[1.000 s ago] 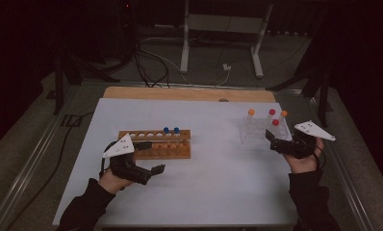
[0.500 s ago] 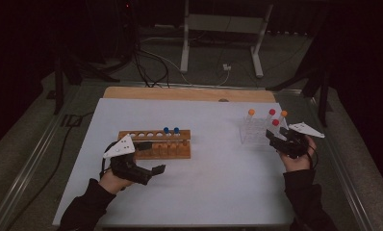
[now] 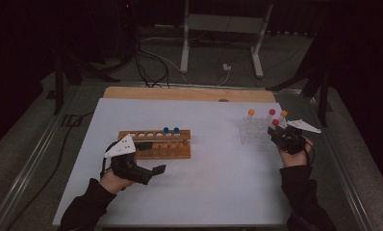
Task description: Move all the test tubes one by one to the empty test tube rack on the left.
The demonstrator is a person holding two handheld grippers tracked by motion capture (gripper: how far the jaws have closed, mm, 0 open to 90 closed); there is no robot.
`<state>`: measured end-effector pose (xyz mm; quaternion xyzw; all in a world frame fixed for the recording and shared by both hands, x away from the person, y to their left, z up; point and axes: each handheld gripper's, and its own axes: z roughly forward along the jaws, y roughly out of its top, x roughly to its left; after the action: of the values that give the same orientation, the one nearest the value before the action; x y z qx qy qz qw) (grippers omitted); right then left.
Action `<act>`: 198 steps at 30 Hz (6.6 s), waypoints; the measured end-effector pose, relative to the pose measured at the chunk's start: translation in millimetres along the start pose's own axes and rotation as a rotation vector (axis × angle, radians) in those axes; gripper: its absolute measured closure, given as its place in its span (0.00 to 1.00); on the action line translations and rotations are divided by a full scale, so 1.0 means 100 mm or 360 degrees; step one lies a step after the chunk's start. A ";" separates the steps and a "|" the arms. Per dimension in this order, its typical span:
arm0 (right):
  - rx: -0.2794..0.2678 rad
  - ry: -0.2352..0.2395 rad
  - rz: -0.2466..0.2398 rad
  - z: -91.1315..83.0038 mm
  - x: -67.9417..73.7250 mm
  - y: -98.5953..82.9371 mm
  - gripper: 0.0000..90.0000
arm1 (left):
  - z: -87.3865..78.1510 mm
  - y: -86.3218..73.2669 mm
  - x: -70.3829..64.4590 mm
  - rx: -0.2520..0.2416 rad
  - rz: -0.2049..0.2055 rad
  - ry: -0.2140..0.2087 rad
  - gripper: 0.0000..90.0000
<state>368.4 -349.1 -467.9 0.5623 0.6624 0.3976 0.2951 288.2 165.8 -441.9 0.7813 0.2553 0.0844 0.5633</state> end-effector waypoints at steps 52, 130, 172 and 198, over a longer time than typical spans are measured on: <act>-0.0193 0.0268 -0.0338 -0.42 0.72 0.21 0.83 | 0.02 0.02 -0.02 0.0043 0.0007 -0.0036 0.03; -0.0009 0.1103 -0.0701 -0.51 2.15 -0.12 0.58 | 0.34 0.49 -0.23 0.0011 0.0241 0.0021 0.79; -0.0091 0.1065 -0.0592 -0.55 1.89 -0.07 0.00 | 0.28 0.36 0.66 0.0041 0.0045 0.0458 0.79; -0.0122 0.1049 -0.0621 -0.57 1.84 -0.03 0.00 | 0.28 0.20 0.60 0.0078 0.0024 0.0315 0.50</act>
<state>283.3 -180.5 -430.7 0.2561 0.8009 0.5179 0.1574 357.2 167.1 -443.1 0.7846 0.3057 0.1592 0.5154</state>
